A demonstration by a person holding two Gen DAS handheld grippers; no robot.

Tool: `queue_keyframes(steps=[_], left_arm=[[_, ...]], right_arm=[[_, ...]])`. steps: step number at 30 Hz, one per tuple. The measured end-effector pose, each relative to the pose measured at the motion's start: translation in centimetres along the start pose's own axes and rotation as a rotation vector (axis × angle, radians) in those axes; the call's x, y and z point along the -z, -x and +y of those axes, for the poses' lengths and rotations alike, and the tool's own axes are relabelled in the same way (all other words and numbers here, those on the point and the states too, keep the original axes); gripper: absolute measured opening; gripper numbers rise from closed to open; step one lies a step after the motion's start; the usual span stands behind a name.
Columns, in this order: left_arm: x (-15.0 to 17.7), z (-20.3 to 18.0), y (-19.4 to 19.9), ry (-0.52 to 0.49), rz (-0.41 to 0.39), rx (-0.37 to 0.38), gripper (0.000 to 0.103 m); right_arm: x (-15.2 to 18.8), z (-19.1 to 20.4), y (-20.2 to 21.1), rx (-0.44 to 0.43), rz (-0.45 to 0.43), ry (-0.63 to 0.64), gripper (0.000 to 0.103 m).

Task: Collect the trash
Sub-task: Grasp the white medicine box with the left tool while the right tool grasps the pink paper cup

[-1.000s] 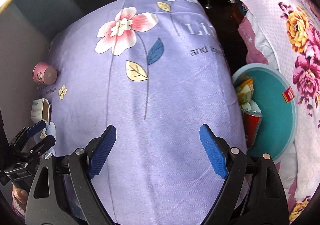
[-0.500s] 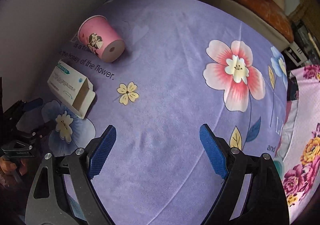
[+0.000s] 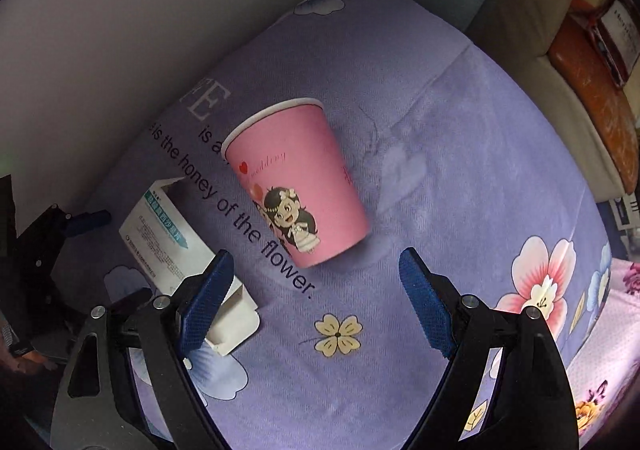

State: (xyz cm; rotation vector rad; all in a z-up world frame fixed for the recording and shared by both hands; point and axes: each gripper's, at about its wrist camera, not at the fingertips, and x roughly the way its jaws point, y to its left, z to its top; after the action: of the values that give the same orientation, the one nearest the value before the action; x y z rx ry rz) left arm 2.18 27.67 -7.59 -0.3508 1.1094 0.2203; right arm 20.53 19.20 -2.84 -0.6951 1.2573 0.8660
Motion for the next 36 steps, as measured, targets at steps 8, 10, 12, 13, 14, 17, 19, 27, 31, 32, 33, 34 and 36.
queue_keyframes(steps=[8, 10, 12, 13, 14, 17, 19, 27, 31, 32, 33, 34, 36], left_arm=[[-2.0, 0.8, -0.8, 0.037, -0.004, -0.033, 0.096], [-2.4, 0.4, -1.2, 0.041, -0.002, -0.037, 0.096], [-2.7, 0.2, -1.2, 0.047, 0.0, -0.035, 0.096], [-2.8, 0.2, -1.1, 0.056, -0.001, -0.026, 0.096], [-2.8, 0.2, -1.1, 0.068, -0.003, -0.012, 0.096], [-2.8, 0.3, -0.6, 0.119, 0.002, 0.049, 0.096], [-3.0, -0.1, -0.6, 0.159, 0.014, 0.086, 0.096], [-4.0, -1.8, -0.8, 0.524, 0.015, 0.148, 0.096], [-4.7, -3.2, -1.0, 0.651, -0.003, 0.107, 0.096], [-4.9, -3.8, -1.1, 0.66, -0.006, 0.075, 0.096], [-5.3, -4.1, -1.4, 0.669, -0.006, 0.042, 0.096], [-5.4, -4.4, -1.5, 0.686, -0.005, 0.016, 0.096], [-5.5, -4.9, -2.0, 0.735, 0.003, -0.003, 0.096]], right_arm=[[-3.3, 0.0, -2.3, -0.059, 0.002, 0.011, 0.069], [-3.3, -0.1, -2.4, -0.074, -0.004, 0.004, 0.063], [-2.9, -0.2, -2.1, -0.076, -0.021, 0.002, 0.062], [-2.6, -0.5, -1.9, -0.069, -0.026, -0.004, 0.061], [-2.0, -0.8, -1.7, -0.059, -0.03, -0.014, 0.061], [-0.3, -2.6, -1.3, -0.036, -0.029, -0.073, 0.061], [1.0, -3.8, -1.1, -0.031, -0.021, -0.102, 0.061], [4.9, -5.6, -0.3, 0.007, 0.005, -0.118, 0.061], [7.2, -7.0, 0.1, 0.008, 0.007, -0.13, 0.061], [7.6, -7.3, 0.2, 0.014, 0.009, -0.129, 0.061], [7.8, -7.6, 0.3, 0.021, 0.008, -0.127, 0.061], [8.0, -7.9, 0.4, 0.027, 0.004, -0.126, 0.061], [8.4, -8.8, 0.8, 0.038, -0.01, -0.129, 0.061]])
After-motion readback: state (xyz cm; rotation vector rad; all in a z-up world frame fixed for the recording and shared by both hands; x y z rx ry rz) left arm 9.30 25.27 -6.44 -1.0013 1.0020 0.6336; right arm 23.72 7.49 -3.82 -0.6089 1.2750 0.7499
